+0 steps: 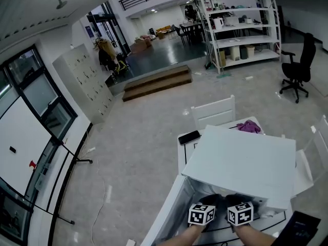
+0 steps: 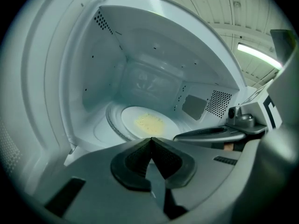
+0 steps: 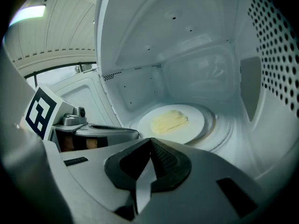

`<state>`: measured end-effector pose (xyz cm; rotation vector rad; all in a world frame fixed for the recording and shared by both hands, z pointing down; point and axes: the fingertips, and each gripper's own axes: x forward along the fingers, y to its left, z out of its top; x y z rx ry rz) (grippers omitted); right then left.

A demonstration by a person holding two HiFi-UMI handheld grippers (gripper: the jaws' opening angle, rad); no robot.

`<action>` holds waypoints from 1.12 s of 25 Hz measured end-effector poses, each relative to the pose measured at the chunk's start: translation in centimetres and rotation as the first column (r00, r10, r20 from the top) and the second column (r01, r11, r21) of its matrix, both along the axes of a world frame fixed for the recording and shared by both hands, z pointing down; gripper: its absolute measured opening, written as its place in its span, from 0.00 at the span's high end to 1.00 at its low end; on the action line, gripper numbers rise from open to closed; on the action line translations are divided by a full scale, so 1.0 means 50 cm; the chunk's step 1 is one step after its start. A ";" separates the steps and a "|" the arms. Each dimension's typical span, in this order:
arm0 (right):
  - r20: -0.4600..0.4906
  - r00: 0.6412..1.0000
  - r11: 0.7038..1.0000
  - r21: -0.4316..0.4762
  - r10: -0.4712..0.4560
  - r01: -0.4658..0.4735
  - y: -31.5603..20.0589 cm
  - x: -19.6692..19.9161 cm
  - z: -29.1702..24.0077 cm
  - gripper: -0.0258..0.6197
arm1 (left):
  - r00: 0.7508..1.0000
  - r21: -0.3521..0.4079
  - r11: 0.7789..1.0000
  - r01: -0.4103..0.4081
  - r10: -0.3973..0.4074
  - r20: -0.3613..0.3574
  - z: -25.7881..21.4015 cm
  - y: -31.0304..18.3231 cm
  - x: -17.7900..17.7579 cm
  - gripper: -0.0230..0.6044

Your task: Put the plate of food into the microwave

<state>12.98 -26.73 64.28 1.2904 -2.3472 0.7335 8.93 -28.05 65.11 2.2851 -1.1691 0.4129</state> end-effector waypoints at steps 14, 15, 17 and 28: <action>-0.021 1.000 1.000 -0.015 0.019 -0.019 -0.025 0.012 0.005 0.96 | 1.000 0.000 1.000 -0.024 0.024 0.006 -0.003 -0.028 0.008 0.95; -0.024 1.000 1.000 -0.016 0.019 -0.020 -0.025 0.013 0.003 0.96 | 1.000 0.000 1.000 -0.026 0.026 0.005 -0.004 -0.028 0.010 0.95; -0.025 0.999 1.000 -0.016 0.021 -0.021 -0.026 0.014 0.003 0.96 | 1.000 -0.002 1.000 -0.028 0.028 0.005 -0.005 -0.029 0.012 0.95; -0.005 1.000 1.000 0.005 0.017 -0.017 -0.014 0.013 -0.008 0.96 | 1.000 0.015 1.000 -0.012 0.012 0.015 -0.019 -0.020 0.002 0.95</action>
